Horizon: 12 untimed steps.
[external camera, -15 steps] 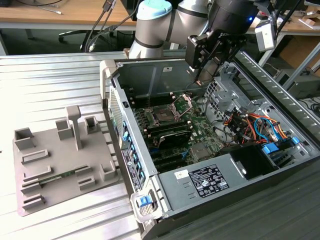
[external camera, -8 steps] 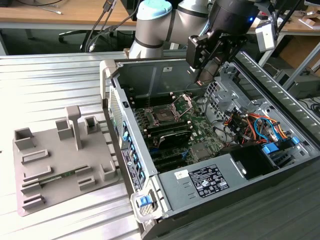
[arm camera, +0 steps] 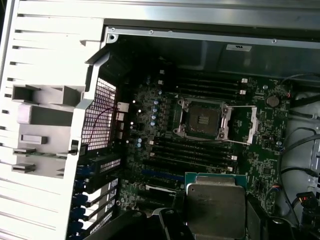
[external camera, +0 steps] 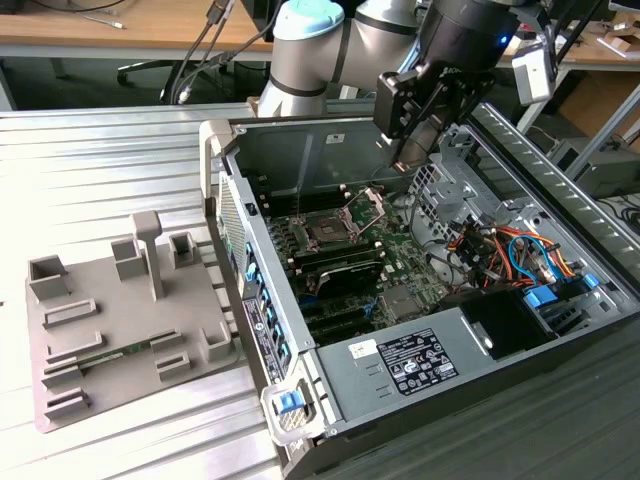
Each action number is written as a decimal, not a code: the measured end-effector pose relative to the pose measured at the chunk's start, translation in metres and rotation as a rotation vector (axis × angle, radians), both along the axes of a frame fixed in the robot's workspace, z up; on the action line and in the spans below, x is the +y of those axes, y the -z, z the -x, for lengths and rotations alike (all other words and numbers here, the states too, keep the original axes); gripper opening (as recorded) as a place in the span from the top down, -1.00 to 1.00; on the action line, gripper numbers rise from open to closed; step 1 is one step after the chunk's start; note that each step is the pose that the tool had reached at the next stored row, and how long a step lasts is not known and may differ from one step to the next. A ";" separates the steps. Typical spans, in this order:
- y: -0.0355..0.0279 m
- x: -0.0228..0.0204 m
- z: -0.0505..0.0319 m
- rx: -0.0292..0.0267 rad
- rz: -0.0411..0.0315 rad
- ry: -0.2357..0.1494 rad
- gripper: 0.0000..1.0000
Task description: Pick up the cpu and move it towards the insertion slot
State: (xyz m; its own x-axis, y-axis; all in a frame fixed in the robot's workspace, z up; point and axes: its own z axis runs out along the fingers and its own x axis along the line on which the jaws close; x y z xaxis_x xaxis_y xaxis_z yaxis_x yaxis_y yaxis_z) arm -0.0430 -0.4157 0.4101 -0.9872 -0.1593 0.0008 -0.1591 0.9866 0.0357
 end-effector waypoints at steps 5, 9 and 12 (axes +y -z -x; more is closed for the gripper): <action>0.0008 0.0000 -0.0015 0.0000 -0.0001 0.000 -0.10; 0.0013 0.0000 -0.0027 0.0000 -0.0001 0.000 -0.10; 0.0015 0.0000 -0.0039 0.0000 0.0000 0.000 -0.10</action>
